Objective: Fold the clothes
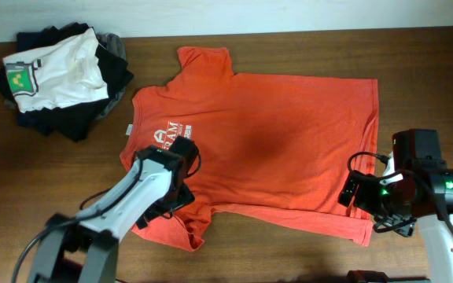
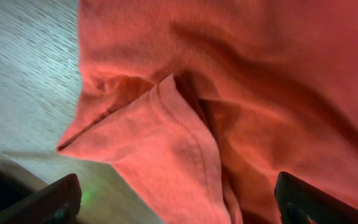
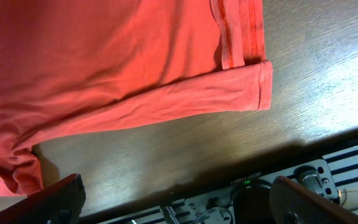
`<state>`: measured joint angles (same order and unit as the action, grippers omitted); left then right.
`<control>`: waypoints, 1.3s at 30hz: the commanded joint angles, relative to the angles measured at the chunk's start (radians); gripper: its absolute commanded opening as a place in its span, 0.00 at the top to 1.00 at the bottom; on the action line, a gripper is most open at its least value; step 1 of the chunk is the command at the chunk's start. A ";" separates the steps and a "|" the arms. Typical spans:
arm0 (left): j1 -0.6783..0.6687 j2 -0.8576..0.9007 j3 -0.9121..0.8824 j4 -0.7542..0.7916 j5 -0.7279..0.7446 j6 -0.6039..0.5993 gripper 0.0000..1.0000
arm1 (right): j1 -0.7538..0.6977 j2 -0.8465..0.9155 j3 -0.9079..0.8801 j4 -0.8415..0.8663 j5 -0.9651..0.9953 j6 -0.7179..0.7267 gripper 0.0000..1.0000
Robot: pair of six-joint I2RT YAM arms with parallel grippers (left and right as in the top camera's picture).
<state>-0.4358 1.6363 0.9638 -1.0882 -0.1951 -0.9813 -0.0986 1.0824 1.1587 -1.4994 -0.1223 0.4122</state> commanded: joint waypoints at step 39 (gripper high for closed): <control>0.099 -0.382 -0.018 -0.393 -0.060 -0.037 0.96 | -0.006 -0.009 -0.004 0.005 -0.003 -0.037 0.02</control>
<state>-0.3408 1.3098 0.9516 -1.4593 -0.2718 -1.0142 -0.0986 1.0824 1.1587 -1.4921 -0.1223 0.3813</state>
